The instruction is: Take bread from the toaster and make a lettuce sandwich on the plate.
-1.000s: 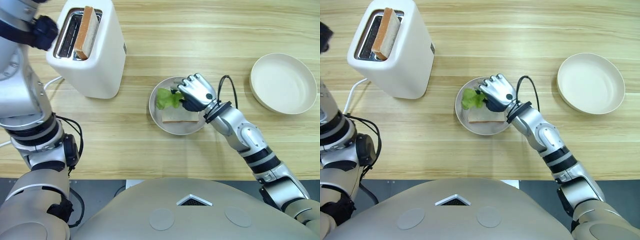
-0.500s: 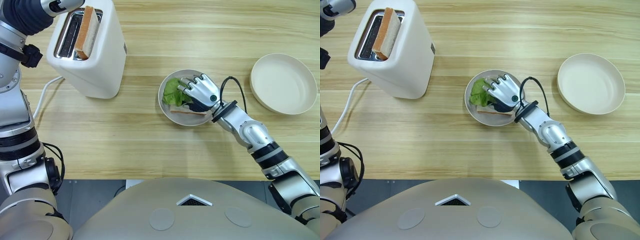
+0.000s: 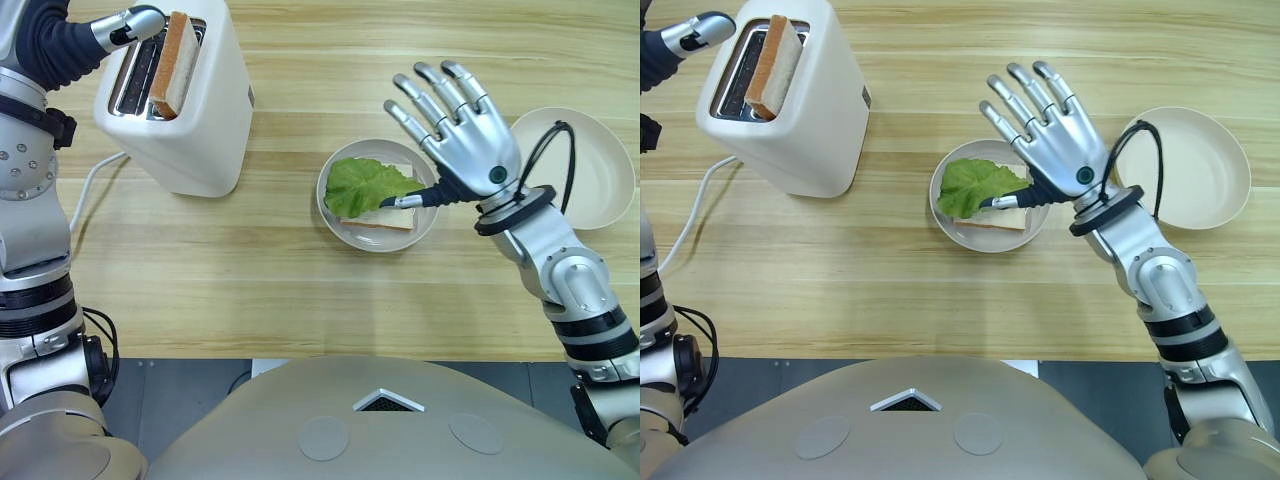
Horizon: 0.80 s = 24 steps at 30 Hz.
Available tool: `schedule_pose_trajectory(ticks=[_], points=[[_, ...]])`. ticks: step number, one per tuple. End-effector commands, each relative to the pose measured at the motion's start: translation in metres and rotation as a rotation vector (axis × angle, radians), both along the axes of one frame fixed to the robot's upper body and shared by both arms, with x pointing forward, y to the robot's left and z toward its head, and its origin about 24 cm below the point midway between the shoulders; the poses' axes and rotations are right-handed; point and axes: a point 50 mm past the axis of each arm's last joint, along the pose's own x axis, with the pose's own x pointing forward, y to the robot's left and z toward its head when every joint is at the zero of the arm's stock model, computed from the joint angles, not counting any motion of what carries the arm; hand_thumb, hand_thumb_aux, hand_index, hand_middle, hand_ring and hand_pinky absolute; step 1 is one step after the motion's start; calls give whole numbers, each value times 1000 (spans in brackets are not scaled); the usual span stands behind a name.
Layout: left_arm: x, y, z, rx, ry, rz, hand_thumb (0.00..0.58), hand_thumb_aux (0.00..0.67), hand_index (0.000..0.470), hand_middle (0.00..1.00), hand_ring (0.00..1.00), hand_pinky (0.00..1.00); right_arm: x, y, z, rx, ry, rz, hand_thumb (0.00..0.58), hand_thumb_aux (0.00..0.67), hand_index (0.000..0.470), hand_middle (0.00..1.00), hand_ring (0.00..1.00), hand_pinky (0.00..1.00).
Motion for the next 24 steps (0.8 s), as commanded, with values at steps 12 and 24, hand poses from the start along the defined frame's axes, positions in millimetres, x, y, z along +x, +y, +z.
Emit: schedule_pose_trajectory(ticks=[12, 24], points=[[19, 12, -37, 18, 226, 66, 152, 95, 66, 0, 0, 0, -8, -32, 5, 51, -7, -145, 0, 0, 0, 0, 0, 0], [30, 0, -34, 15, 265, 20, 190, 121, 85, 0, 0, 0, -4, -46, -10, 54, 24, -223, 0, 0, 0, 0, 0, 0]])
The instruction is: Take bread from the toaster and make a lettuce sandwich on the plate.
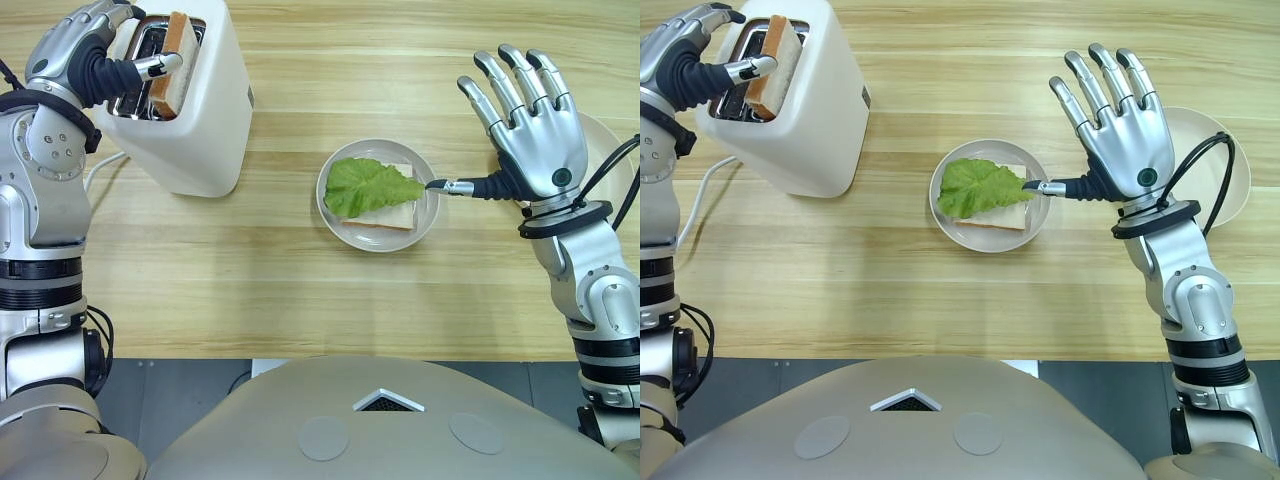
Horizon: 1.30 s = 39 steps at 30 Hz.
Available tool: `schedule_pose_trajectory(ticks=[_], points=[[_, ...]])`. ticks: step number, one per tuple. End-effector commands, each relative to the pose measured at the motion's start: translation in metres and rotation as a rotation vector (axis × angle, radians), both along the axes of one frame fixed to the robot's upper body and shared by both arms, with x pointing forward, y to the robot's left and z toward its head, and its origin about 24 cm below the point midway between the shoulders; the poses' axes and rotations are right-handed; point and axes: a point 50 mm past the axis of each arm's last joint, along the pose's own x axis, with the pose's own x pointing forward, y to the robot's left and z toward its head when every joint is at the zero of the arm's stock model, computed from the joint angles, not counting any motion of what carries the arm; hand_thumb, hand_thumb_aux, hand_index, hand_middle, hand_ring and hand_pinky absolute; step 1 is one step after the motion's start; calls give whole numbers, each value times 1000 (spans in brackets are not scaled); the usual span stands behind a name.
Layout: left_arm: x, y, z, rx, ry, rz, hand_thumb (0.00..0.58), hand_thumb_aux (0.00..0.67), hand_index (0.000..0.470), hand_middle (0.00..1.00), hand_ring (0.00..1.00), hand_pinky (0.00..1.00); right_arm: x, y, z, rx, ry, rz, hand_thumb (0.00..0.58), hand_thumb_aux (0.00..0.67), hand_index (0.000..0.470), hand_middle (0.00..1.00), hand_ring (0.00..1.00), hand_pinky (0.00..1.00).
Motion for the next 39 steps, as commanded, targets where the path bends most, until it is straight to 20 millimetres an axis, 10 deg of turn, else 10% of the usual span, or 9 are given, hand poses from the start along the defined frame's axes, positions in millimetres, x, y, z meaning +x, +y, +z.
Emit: schedule_pose_trajectory(ticks=[1, 21, 22, 24, 26, 27, 28, 29, 39], points=[[4, -6, 3, 1, 24, -21, 190, 121, 85, 0, 0, 0, 1, -6, -7, 8, 20, -39, 0, 0, 0, 0, 0, 0], [8, 2, -14, 66, 161, 8, 265, 176, 123, 0, 0, 0, -8, -15, -10, 6, 10, -115, 0, 0, 0, 0, 0, 0], [8, 3, -14, 70, 162, 12, 294, 200, 140, 0, 0, 0, -9, -16, -10, 5, 11, -119, 0, 0, 0, 0, 0, 0], [9, 2, -15, 74, 162, 8, 548, 512, 359, 0, 0, 0, -9, -17, -9, 6, 9, -125, 0, 0, 0, 0, 0, 0], [10, -1, -15, 75, 154, -2, 580, 670, 470, 0, 0, 0, -8, -18, -9, 4, 7, -133, 0, 0, 0, 0, 0, 0], [11, -3, -14, 79, 140, -11, 580, 670, 470, 98, 98, 98, -8, -19, -10, 1, 9, -140, 0, 0, 0, 0, 0, 0], [12, -5, -12, 82, 124, -21, 580, 670, 470, 890, 890, 890, -8, -20, -11, -4, 11, -146, 0, 0, 0, 0, 0, 0], [13, -7, -7, 83, 90, -32, 580, 670, 470, 1000, 1000, 1000, -8, -21, -12, -1, 13, -150, 0, 0, 0, 0, 0, 0], [11, -14, 55, -274, -199, -208, 580, 670, 470, 1000, 1000, 1000, -7, -44, -33, 21, 57, -249, 0, 0, 0, 0, 0, 0]])
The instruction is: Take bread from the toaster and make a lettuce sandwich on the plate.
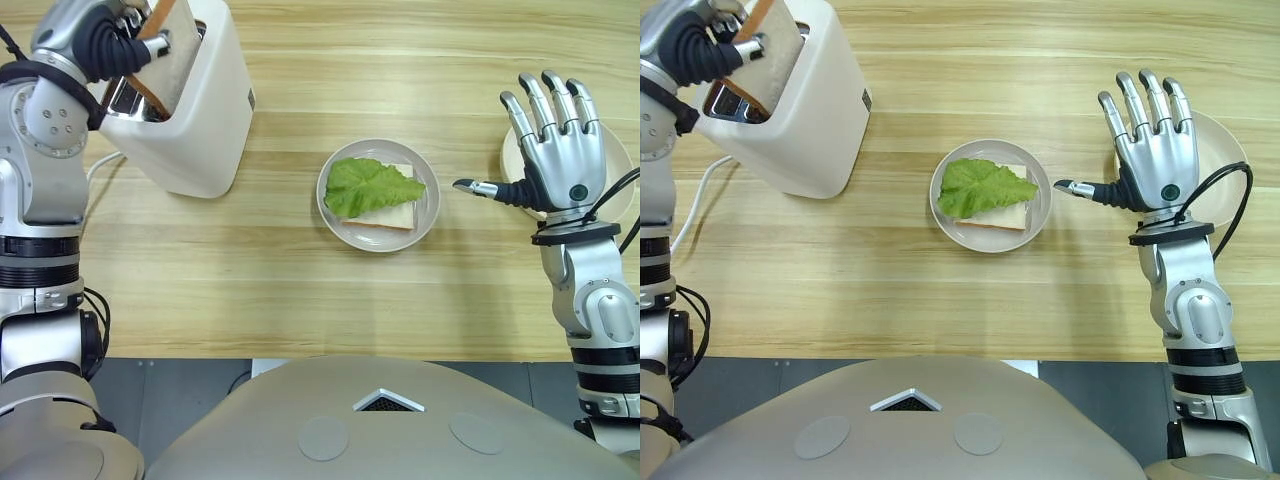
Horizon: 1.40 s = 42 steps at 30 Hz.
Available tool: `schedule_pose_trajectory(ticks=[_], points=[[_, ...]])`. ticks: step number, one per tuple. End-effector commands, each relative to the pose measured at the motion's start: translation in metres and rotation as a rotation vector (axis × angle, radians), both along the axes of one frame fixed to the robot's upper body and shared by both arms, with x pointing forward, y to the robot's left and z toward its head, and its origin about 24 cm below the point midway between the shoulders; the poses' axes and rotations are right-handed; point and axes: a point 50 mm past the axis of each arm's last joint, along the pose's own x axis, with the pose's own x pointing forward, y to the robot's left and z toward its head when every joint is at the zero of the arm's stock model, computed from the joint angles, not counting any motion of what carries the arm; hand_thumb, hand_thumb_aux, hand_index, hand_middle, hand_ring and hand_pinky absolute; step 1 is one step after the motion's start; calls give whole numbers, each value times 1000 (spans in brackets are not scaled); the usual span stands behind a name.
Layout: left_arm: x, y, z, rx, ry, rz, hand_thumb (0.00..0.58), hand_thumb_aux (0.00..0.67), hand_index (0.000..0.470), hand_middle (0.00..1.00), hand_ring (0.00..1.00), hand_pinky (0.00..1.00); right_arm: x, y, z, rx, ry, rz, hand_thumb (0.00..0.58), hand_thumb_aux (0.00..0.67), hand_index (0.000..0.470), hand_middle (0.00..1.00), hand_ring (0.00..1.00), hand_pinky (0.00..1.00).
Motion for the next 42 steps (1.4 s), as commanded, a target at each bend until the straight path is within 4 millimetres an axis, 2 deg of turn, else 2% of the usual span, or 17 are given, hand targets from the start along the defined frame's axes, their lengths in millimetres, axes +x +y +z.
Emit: schedule_pose_trajectory(ticks=[1, 5, 7, 9, 11, 14, 17, 19, 23, 25, 29, 34, 38, 42], points=[[-2, 1, 43, -198, -144, -106, 580, 670, 470, 1000, 1000, 1000, -1, -9, -6, 21, 18, -36, 0, 0, 0, 0, 0, 0], [-10, 18, 84, -369, -205, -182, 580, 670, 470, 1000, 1000, 1000, -2, -15, -5, 55, 13, -52, 0, 0, 0, 0, 0, 0], [-10, 18, 98, -442, -188, -253, 580, 670, 470, 1000, 1000, 1000, -2, -16, -2, 96, 10, -49, 0, 0, 0, 0, 0, 0], [-6, 7, 104, -497, -140, -345, 580, 670, 470, 1000, 1000, 1000, -2, -17, 0, 137, 10, -43, 0, 0, 0, 0, 0, 0], [2, -13, 103, -532, -58, -443, 580, 670, 470, 1000, 1000, 1000, -2, -17, 5, 181, 6, -28, 0, 0, 0, 0, 0, 0], [15, -53, 88, -530, 124, -594, 580, 670, 470, 1000, 1000, 1000, -2, -15, 14, 239, 2, 14, 0, 0, 0, 0, 0, 0], [29, -108, 55, -488, 385, -766, 580, 670, 470, 1000, 1000, 1000, -7, -15, 27, 328, 3, 63, 0, 0, 0, 0, 0, 0], [40, -137, 29, -471, 544, -829, 580, 670, 470, 1000, 1000, 1000, -13, -13, 34, 402, 26, 114, 0, 0, 0, 0, 0, 0], [50, -167, -14, -434, 781, -870, 580, 670, 470, 1000, 1000, 1000, -22, -6, 41, 521, 120, 224, 0, 0, 0, 0, 0, 0], [47, -180, -39, -381, 921, -915, 580, 670, 470, 1000, 1000, 1000, -27, -5, 41, 567, 195, 272, 0, 0, 0, 0, 0, 0], [37, -198, -77, -298, 1115, -985, 580, 670, 470, 1000, 1000, 1000, -33, -6, 41, 667, 312, 337, 0, 0, 0, 0, 0, 0], [33, -206, -103, -314, 1215, -987, 580, 670, 470, 1000, 1000, 1000, -41, 11, 35, 689, 501, 450, 0, 0, 0, 0, 0, 0], [36, -208, -114, -319, 1216, -955, 580, 670, 470, 1000, 1000, 1000, -44, 32, 24, 679, 633, 527, 0, 0, 0, 0, 0, 0], [43, -210, -108, -316, 1160, -937, 580, 670, 470, 1000, 1000, 1000, -48, 41, 8, 694, 750, 558, 0, 0, 0, 0, 0, 0]])
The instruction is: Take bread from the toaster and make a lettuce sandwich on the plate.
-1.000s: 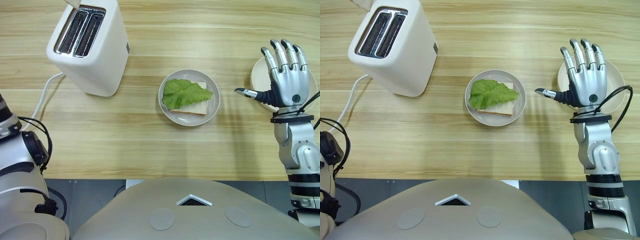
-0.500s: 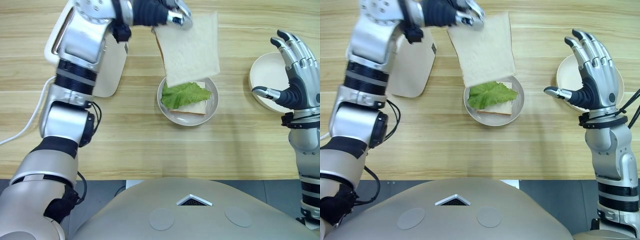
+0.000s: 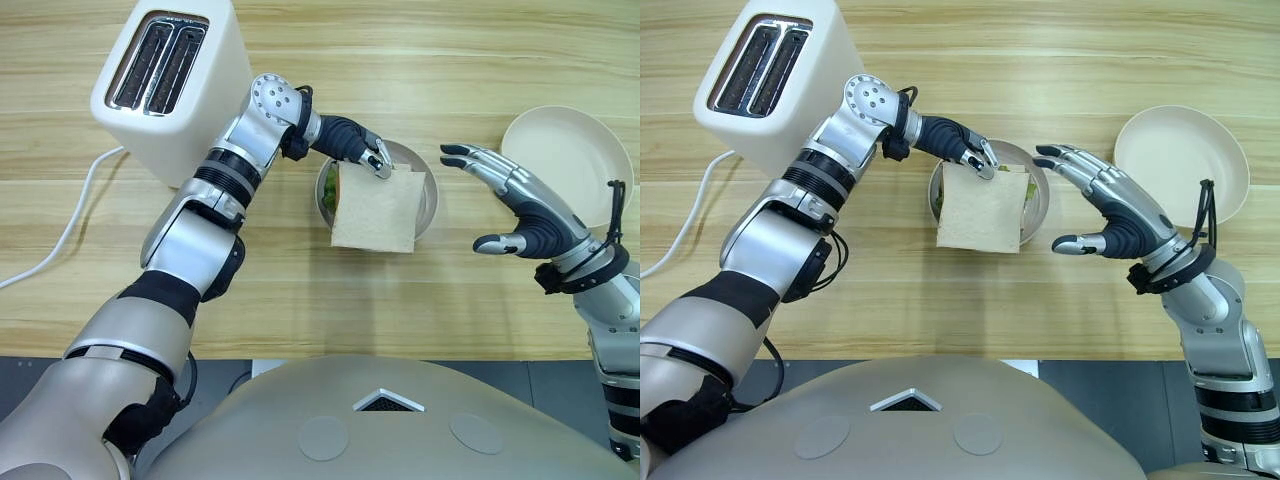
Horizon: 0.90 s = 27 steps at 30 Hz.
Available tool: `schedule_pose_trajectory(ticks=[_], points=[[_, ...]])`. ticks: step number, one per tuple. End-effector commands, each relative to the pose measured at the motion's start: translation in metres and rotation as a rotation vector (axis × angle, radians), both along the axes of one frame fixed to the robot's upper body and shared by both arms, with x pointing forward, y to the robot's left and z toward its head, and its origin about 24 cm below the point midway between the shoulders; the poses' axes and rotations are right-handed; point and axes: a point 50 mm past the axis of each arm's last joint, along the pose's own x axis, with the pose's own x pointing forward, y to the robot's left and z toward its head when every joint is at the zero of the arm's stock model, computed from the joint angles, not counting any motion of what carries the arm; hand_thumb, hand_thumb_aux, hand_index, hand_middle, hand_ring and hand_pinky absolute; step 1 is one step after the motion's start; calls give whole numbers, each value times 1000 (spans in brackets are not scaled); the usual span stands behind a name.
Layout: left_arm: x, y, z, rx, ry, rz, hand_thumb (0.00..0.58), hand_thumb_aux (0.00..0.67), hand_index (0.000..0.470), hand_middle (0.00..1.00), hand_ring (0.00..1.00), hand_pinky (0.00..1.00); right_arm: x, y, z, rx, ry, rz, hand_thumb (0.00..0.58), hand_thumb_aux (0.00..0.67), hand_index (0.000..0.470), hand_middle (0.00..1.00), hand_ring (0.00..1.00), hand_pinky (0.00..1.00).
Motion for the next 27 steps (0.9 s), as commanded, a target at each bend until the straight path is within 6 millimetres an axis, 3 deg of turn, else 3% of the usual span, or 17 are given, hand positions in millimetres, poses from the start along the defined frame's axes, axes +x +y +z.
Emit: schedule_pose_trajectory(ticks=[1, 10, 19, 27], points=[[10, -4, 14, -2, -70, 13, 580, 670, 470, 1000, 1000, 1000, -4, 7, -13, 0, 92, 51, 0, 0, 0, 0, 0, 0], [19, -11, 32, -1, -160, 9, 580, 670, 470, 1000, 1000, 1000, -6, 15, -26, 0, 152, 102, 0, 0, 0, 0, 0, 0], [19, -13, 24, 57, -202, -2, 580, 670, 470, 1000, 1000, 1000, -6, 22, -29, -2, 159, 130, 0, 0, 0, 0, 0, 0], [17, -10, 15, 70, -209, 17, 580, 670, 470, 1000, 1000, 1000, -9, 19, -18, -5, 131, 132, 0, 0, 0, 0, 0, 0]])
